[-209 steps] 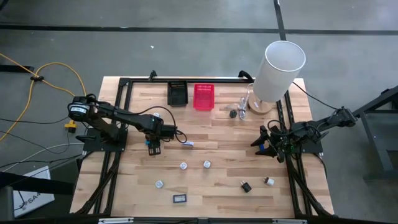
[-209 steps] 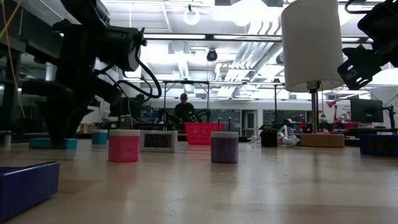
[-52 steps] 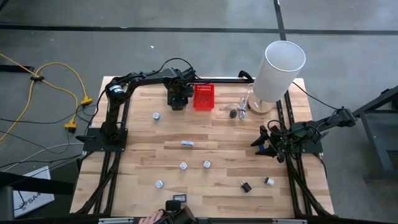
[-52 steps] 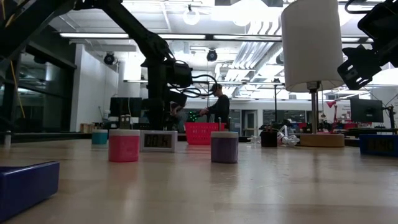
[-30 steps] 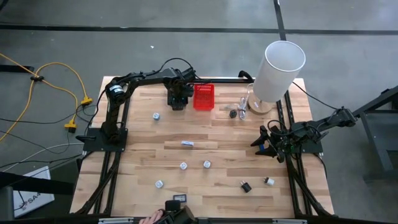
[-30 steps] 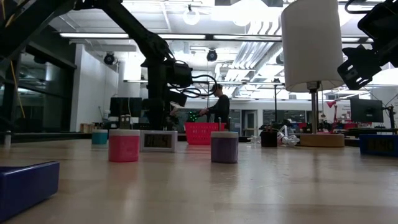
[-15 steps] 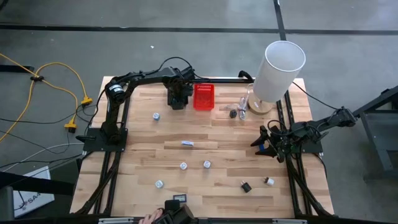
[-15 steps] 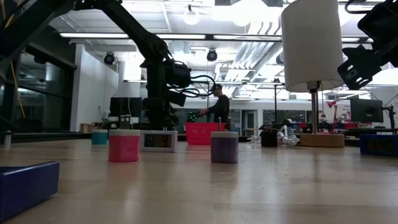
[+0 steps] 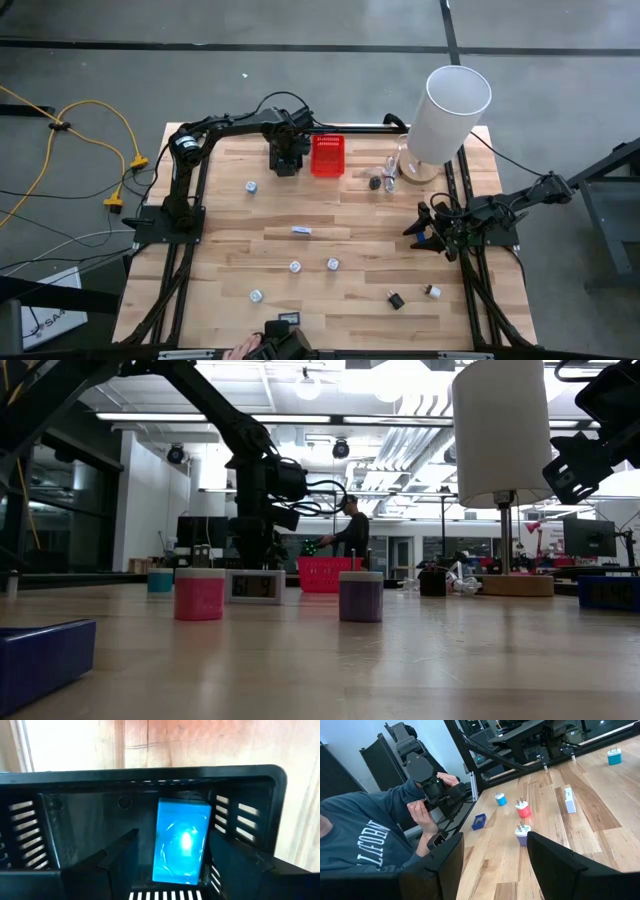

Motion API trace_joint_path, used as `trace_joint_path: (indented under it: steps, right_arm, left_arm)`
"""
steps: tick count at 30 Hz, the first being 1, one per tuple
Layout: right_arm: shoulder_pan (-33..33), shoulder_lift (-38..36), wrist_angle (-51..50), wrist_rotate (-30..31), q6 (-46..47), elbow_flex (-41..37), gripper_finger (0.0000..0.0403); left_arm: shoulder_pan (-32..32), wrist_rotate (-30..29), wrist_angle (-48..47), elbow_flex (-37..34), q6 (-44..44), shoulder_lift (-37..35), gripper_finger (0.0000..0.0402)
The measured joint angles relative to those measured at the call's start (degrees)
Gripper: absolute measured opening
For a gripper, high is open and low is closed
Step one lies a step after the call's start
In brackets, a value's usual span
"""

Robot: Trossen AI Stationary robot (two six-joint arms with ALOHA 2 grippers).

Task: Pick & Place Office items
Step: Put the light blue digital timer into the black basket, then put the white digital timer into the black basket

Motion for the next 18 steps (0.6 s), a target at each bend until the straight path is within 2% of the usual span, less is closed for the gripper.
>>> trace_joint_path:
  steps: [11, 18]
  right_arm:
    - [0.0, 0.0, 0.0, 0.0, 0.0, 0.0, 0.0204]
    - [0.0, 0.0, 0.0, 0.0, 0.0, 0.0, 0.0204]
  left_arm:
    - [1.1, 0.0, 0.6, 0.1, 0.4, -0.1, 0.0233]
    - [1.0, -0.3, -0.9, 3.2, 1.5, -1.4, 0.0234]
